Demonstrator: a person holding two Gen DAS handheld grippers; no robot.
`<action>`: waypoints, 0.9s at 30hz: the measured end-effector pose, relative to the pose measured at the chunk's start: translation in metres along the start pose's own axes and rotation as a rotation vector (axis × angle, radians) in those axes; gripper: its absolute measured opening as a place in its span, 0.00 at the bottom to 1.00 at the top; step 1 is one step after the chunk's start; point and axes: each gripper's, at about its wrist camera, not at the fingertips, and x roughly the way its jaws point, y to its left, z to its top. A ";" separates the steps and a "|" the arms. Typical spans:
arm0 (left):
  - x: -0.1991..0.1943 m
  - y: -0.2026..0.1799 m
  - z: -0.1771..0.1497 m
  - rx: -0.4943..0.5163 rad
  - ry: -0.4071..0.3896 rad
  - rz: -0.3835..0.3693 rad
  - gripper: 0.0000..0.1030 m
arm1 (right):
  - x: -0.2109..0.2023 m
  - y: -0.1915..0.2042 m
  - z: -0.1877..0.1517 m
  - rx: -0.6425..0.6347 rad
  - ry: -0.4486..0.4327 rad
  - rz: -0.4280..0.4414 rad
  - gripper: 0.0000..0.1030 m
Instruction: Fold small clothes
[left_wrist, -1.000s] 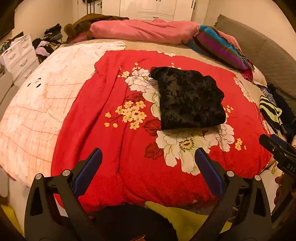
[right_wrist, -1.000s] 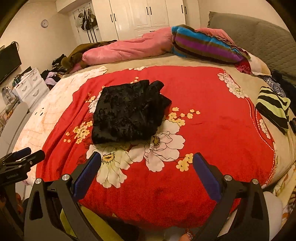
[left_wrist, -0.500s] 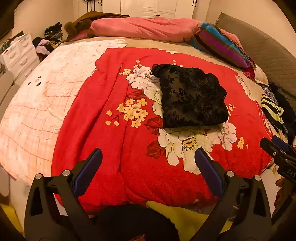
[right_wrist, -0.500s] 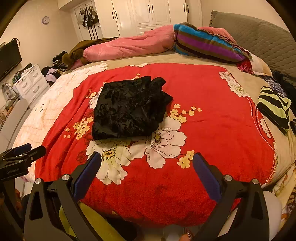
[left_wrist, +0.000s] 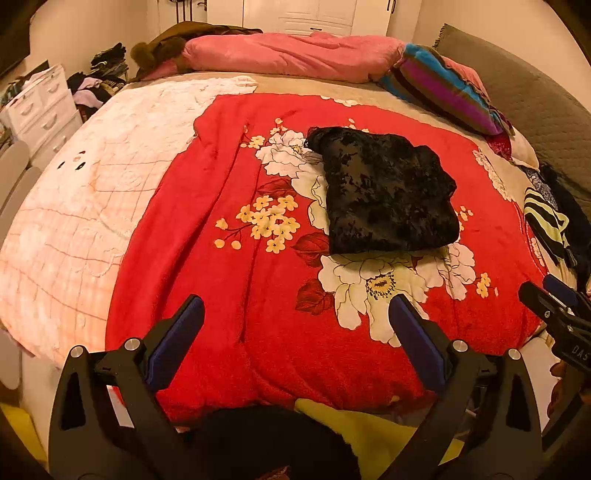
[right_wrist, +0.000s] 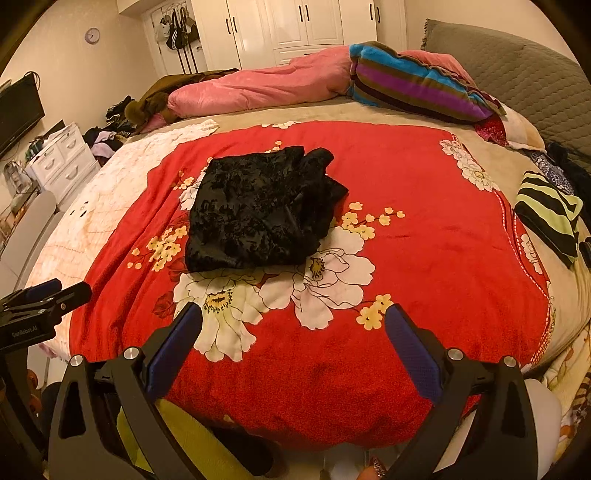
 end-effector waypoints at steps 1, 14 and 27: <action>0.000 0.000 0.000 0.000 -0.001 -0.001 0.91 | 0.000 0.000 0.000 -0.001 -0.001 0.000 0.96; -0.001 0.001 -0.001 0.007 0.002 0.011 0.91 | 0.000 0.001 0.000 -0.004 0.001 -0.001 0.96; -0.002 0.003 -0.001 0.008 0.003 0.038 0.91 | -0.001 0.002 0.000 -0.006 0.001 -0.002 0.96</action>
